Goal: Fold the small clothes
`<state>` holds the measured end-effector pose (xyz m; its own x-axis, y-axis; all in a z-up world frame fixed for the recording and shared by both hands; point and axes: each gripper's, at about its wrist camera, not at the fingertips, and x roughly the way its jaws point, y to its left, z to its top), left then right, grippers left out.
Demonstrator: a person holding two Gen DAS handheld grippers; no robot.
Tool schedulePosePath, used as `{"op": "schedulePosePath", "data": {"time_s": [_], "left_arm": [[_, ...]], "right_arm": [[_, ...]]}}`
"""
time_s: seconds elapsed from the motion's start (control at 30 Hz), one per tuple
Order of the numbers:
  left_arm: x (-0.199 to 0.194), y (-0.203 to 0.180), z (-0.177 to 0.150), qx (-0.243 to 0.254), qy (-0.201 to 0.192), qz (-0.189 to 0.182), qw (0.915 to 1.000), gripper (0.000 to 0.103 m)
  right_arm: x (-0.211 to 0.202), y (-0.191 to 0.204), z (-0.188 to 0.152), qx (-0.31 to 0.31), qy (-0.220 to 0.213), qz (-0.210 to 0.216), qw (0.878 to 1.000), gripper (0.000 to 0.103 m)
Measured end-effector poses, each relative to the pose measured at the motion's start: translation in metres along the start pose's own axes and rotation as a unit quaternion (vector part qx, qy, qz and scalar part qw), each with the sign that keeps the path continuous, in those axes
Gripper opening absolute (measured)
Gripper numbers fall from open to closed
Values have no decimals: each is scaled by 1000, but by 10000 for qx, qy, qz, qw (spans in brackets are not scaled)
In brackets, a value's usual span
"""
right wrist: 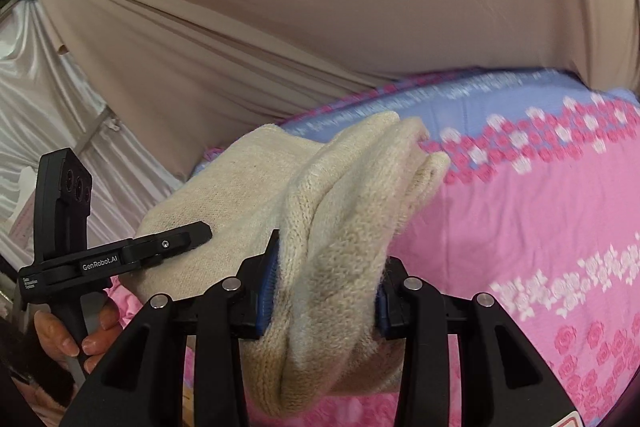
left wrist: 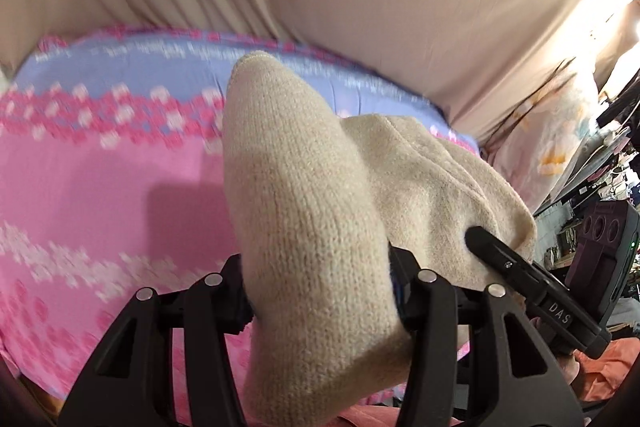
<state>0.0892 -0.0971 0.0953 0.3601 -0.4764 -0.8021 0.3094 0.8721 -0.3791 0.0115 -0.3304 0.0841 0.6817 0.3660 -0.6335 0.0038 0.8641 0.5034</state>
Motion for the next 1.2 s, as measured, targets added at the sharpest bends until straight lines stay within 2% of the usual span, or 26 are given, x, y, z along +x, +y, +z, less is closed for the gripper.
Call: {"op": "schedulePosePath", "data": {"time_s": [0.2, 0.4, 0.47, 0.53, 0.57, 0.6, 0.63, 0.67, 0.7, 0.73, 0.77, 0.8, 0.87, 0.93, 1.03, 1.13, 1.2], "left_arm": [[-52, 24, 17, 208, -501, 82, 9985, 49], [-79, 57, 18, 307, -807, 117, 9962, 52], [-71, 73, 12, 241, -736, 184, 9968, 58], [-42, 96, -1, 166, -537, 253, 9981, 64], [-25, 107, -9, 117, -482, 346, 9982, 68], [1, 122, -22, 125, -412, 422, 9982, 80], [26, 135, -36, 212, -331, 635, 9972, 78], [49, 147, -49, 295, -181, 963, 9948, 76], [71, 164, -67, 316, 127, 1302, 9909, 64], [76, 172, -75, 243, 311, 1373, 9897, 59], [68, 181, -82, 31, 344, 1178, 9924, 59], [56, 185, -84, -83, 194, 1056, 9942, 61], [31, 186, -81, -98, -143, 1118, 9936, 66], [13, 178, -71, 37, -363, 1118, 9931, 68], [8, 157, -56, 314, -502, 1208, 9909, 75], [19, 141, -53, 497, -453, 1338, 9887, 76], [31, 138, -58, 512, -316, 1378, 9886, 76]], "right_arm": [[1, 57, 18, -353, -306, 228, 9987, 37], [15, 98, 14, -657, -382, 249, 9968, 37], [36, 100, 2, -703, -224, 166, 9971, 39], [70, 89, -18, -647, -23, -49, 9979, 44], [92, 78, -30, -582, 168, -61, 9981, 50], [116, 64, -46, -531, 374, -215, 9977, 52], [139, 51, -62, -451, 618, -460, 9960, 53], [163, 33, -80, -296, 1033, -784, 9911, 49], [175, 19, -94, -99, 1325, -1124, 9847, 45], [176, 10, -104, 128, 1455, -1191, 9821, 36], [167, 6, -109, 336, 1414, -1025, 9841, 36], [151, 8, -110, 409, 1208, -944, 9873, 36], [132, 19, -106, 245, 952, -907, 9910, 36], [129, 34, -96, 99, 927, -866, 9919, 30], [141, 58, -86, -97, 984, -709, 9926, 11], [171, 72, -98, -420, 1289, -831, 9873, 5], [203, 61, -115, -452, 1845, -1055, 9761, 5]]}}
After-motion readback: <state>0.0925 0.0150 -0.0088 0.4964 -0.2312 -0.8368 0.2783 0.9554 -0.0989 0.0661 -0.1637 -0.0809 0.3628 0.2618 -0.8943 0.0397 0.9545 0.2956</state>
